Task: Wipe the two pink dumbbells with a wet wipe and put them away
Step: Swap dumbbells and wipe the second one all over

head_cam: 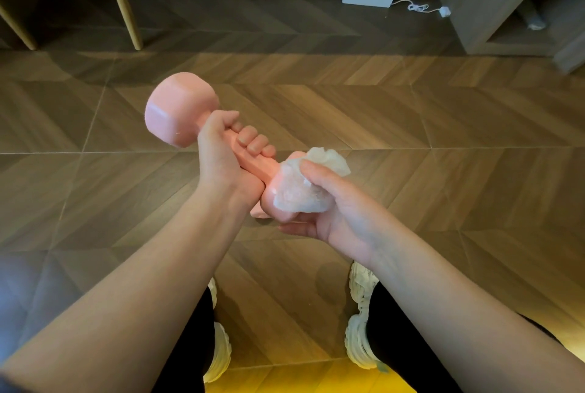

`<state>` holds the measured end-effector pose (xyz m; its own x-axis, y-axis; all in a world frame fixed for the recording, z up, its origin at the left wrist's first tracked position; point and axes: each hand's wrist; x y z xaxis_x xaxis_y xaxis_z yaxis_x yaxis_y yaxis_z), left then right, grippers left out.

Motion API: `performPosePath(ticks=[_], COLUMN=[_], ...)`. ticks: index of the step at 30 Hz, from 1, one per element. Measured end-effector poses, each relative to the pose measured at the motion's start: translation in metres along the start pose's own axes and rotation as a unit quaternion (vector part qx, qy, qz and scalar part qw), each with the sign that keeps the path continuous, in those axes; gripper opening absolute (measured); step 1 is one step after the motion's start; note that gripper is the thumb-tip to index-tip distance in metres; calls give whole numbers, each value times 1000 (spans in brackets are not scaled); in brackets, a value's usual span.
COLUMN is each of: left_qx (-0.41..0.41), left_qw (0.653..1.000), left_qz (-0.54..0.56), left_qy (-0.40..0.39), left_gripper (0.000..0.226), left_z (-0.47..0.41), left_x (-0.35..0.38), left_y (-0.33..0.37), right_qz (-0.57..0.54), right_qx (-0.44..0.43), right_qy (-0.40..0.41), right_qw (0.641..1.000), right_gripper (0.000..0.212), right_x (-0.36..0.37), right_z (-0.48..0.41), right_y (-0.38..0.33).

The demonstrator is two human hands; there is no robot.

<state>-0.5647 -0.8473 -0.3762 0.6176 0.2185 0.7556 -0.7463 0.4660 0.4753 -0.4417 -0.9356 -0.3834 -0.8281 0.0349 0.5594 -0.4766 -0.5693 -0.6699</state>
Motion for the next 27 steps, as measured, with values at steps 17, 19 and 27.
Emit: performPosePath(ticks=[17,19,27], left_qx=[13,15,13], left_qw=[999,999,999], left_qz=[-31,-20,-24], left_qy=[-29,-38,29], left_gripper=[30,31,28], left_z=[3,2,1], left_x=[6,7,3], left_y=[-2,0,4], right_qz=[28,-4,33], right_qx=[-1,45,7], right_qy=[28,31,-70], right_qw=[999,999,997], right_gripper=[53,48,59], right_x=[7,8,-3], right_z=[-8,-6,3], right_y=[2,-5,-4])
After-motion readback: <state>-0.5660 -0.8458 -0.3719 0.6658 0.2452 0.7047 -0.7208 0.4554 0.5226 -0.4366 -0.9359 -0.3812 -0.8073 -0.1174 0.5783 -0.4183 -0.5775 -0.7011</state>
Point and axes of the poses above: each hand's wrist, its own z-axis away from the middle knuckle, its own x-axis out of the palm, y = z × x, and after that the axes turned 8 degrees about -y, right-handed
